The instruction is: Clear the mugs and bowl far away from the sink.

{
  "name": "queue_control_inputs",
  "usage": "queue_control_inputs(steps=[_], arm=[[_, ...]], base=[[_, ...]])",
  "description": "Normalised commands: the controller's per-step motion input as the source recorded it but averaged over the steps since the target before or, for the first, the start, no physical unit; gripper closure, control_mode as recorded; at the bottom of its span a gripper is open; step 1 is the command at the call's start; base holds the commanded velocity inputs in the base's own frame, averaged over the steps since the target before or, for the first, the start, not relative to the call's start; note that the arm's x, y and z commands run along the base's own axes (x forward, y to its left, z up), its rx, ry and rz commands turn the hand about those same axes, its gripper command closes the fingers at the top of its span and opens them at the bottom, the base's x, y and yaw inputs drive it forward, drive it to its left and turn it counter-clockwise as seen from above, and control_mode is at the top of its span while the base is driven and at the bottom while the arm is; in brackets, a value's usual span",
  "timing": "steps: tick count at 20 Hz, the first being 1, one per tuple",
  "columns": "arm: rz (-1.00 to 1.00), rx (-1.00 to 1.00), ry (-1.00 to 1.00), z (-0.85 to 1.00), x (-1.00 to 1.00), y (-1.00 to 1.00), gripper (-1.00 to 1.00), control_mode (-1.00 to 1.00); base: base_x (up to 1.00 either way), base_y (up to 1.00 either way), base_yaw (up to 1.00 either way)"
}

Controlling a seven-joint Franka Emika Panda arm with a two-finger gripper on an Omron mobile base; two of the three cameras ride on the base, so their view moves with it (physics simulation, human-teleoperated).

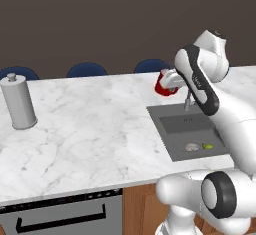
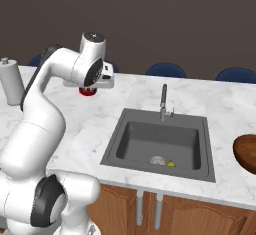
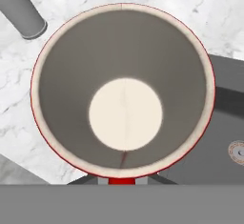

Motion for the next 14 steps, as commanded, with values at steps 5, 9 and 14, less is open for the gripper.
queue_control_inputs(steps=[5,9,14], arm=[[-0.01,0.0,-0.08,0.0,-0.68,0.0,1.0,-1.0],[-0.12,-0.08,0.0,0.0,-0.59,0.02,1.0,-1.0],[-0.15,-0.1,0.0,0.0,-0.41,0.0,1.0,-1.0]], base=[[0.0,0.0,0.0],[0.0,0.0,0.0],[0.0,0.0,0.0]])
